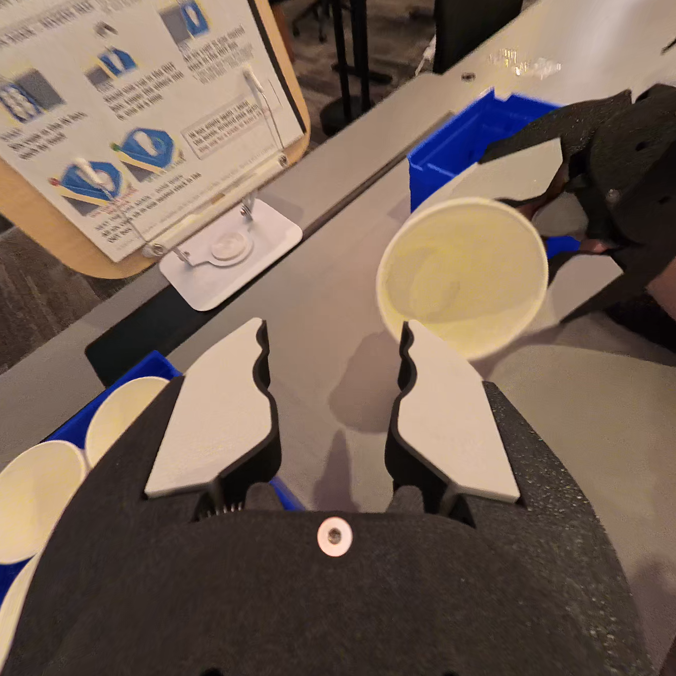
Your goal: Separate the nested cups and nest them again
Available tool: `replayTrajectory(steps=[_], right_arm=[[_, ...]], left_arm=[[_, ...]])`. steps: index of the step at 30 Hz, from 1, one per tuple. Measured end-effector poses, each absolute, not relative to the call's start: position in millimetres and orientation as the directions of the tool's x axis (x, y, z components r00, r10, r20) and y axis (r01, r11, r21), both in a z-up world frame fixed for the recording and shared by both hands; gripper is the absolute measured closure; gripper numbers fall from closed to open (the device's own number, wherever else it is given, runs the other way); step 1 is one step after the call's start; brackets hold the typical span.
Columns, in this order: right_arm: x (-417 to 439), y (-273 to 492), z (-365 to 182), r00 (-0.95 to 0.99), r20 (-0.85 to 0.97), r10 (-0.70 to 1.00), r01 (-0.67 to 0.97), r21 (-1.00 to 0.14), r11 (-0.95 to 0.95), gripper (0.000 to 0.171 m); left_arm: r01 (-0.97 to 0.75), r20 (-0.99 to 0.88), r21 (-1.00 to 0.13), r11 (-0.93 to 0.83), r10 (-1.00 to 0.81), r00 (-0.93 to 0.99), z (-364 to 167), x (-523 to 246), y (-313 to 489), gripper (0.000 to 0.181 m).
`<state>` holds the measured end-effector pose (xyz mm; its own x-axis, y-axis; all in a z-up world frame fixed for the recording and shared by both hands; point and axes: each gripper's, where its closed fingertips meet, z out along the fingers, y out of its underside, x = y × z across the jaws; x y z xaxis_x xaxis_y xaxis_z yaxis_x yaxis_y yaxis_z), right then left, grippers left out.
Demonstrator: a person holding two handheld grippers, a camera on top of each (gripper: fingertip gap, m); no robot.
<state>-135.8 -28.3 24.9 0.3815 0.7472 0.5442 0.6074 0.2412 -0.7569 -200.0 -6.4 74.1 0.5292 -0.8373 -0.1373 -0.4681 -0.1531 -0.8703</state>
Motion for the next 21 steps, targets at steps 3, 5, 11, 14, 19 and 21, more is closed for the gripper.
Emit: replayTrajectory(steps=[3,5,11,14,19,21], right_arm=[[-76.6,-8.1,61.6,0.539,0.523,0.66,0.563,-0.807,0.179,0.086],[-4.6,7.5,85.7,0.71,0.421,0.565,0.464,-0.883,0.074,0.086],[185.3,29.9,37.7,0.97,-0.157,0.185,-0.107,-0.961,-0.255,0.085],[193.6,33.8,-10.8,0.971,-0.198,0.13,-0.14,-0.923,-0.359,0.085],[198.9,39.0,-60.5,0.996,0.01,0.091,0.047,-0.907,-0.419,0.084],[202.1,37.7,-68.0,0.995,-0.015,0.101,0.029,-0.905,-0.424,0.084]], left_arm=[[-0.406,-0.14,-0.904,-0.131,-0.808,0.572,95.2,-218.0,-6.8,0.117],[-0.37,-0.142,-0.922,-0.109,-0.795,0.59,106.2,-225.8,-8.1,0.121],[-0.365,-0.162,-0.927,-0.082,-0.791,0.59,110.9,-227.6,-10.8,0.126],[-0.375,-0.167,-0.924,-0.08,-0.796,0.582,108.6,-225.1,-10.4,0.126],[-0.364,-0.163,-0.929,-0.075,-0.796,0.582,111.8,-228.4,-10.9,0.127],[-0.354,-0.164,-0.933,-0.07,-0.792,0.588,115.1,-232.6,-10.9,0.127]])
